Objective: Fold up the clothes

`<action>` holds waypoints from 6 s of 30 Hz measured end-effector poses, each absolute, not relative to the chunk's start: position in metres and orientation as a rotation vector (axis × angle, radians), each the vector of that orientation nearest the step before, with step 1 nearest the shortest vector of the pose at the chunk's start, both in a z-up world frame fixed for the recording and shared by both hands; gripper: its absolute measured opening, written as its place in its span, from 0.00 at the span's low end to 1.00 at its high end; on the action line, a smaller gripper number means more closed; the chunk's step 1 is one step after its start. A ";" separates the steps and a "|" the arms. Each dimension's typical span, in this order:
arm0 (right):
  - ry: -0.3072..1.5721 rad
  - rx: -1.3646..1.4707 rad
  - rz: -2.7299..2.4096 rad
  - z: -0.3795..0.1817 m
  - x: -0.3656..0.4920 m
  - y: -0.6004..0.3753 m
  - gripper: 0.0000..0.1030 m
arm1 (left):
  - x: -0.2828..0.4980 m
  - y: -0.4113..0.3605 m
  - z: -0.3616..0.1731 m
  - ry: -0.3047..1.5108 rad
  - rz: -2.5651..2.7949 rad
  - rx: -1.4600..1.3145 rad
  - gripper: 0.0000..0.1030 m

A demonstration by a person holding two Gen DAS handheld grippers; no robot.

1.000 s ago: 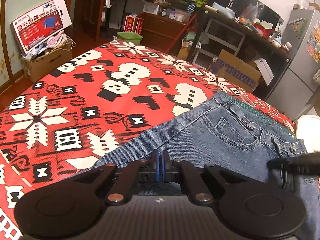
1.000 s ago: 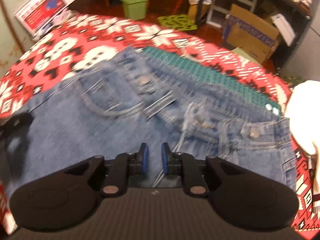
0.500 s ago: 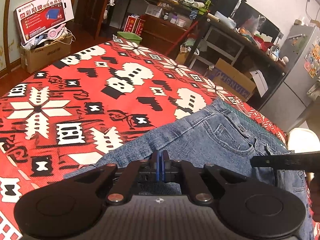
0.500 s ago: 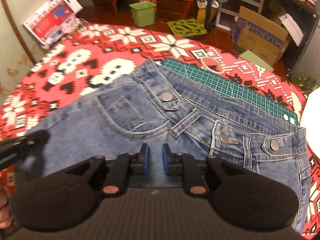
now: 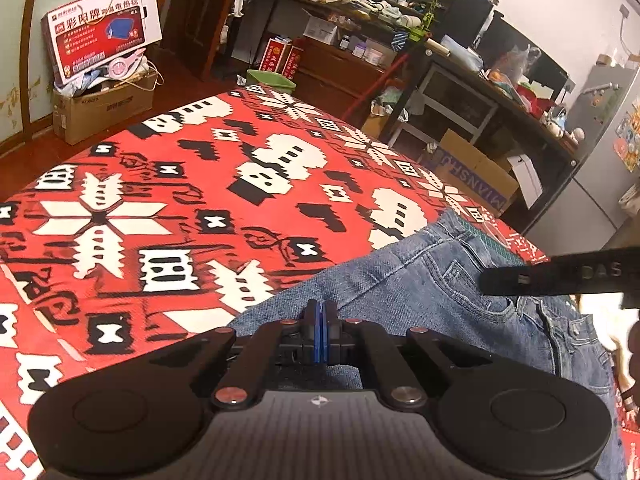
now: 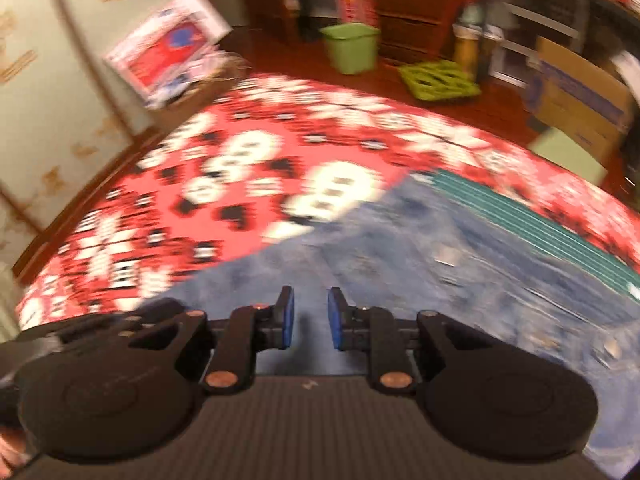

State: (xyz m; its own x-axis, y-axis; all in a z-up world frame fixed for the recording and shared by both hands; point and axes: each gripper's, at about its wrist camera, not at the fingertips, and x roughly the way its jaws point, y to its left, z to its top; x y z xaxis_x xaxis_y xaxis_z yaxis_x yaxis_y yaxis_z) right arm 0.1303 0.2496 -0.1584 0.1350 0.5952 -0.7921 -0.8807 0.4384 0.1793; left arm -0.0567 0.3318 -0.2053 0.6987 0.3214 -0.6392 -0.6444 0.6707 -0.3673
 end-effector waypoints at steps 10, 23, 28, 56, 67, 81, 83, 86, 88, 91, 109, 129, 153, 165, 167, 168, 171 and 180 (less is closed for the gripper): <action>0.955 -0.505 1.264 -0.184 0.076 0.306 0.20 | -0.079 0.345 -0.205 0.563 0.674 -0.661 0.03; 0.865 -0.564 1.256 -0.190 0.073 0.319 0.00 | -0.087 0.340 -0.203 0.578 0.690 -0.608 0.03; 0.842 -0.558 1.177 -0.192 0.105 0.314 0.00 | -0.087 0.340 -0.203 0.580 0.693 -0.610 0.03; 0.857 -0.449 0.975 -0.192 0.197 0.288 0.08 | -0.085 0.342 -0.203 0.582 0.695 -0.617 0.02; 0.835 -0.420 0.941 -0.198 0.204 0.311 0.01 | -0.084 0.341 -0.203 0.585 0.696 -0.604 0.02; 0.826 -0.335 0.846 -0.198 0.238 0.296 0.00 | -0.084 0.343 -0.202 0.588 0.690 -0.621 0.02; 0.826 -0.311 0.811 -0.190 0.244 0.291 0.02 | -0.083 0.342 -0.201 0.592 0.694 -0.613 0.03; 0.828 -0.267 0.798 -0.170 0.253 0.268 0.04 | -0.080 0.338 -0.199 0.590 0.698 -0.582 0.03; 0.834 -0.257 0.793 -0.158 0.254 0.242 0.05 | -0.078 0.333 -0.199 0.596 0.705 -0.551 0.03; 0.840 -0.270 0.772 -0.144 0.252 0.197 0.07 | -0.075 0.330 -0.198 0.606 0.713 -0.524 0.03; 0.833 -0.214 0.611 -0.166 0.139 -0.036 0.11 | -0.036 0.232 -0.163 0.723 0.458 -0.410 0.32; 0.800 -0.169 0.559 -0.199 0.045 -0.099 0.30 | -0.013 0.097 -0.190 0.885 0.182 -0.099 0.35; 0.720 -0.166 0.500 -0.208 0.091 -0.090 0.13 | 0.081 0.060 -0.191 0.875 0.164 -0.208 0.29; 0.735 -0.020 0.392 -0.202 0.104 -0.135 0.05 | 0.083 0.024 -0.190 0.866 0.047 -0.281 0.22; 0.748 -0.014 0.392 -0.210 0.107 -0.136 0.05 | 0.082 0.018 -0.190 0.867 0.044 -0.260 0.22; 0.749 -0.010 0.391 -0.212 0.107 -0.138 0.05 | 0.081 0.016 -0.190 0.868 0.042 -0.250 0.22; 0.758 -0.005 0.384 -0.213 0.100 -0.146 0.05 | 0.077 0.014 -0.191 0.874 0.032 -0.240 0.22; 0.783 -0.002 0.371 -0.209 0.086 -0.158 0.06 | 0.076 0.016 -0.191 0.873 0.031 -0.260 0.22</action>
State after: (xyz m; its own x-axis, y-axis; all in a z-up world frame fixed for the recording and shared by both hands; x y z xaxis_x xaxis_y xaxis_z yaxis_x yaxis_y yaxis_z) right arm 0.0857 -0.1581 -0.2090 0.6474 0.3260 -0.6890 -0.3271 0.9353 0.1352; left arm 0.0761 0.0164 -0.1911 0.6438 -0.0788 -0.7611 -0.1332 0.9680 -0.2129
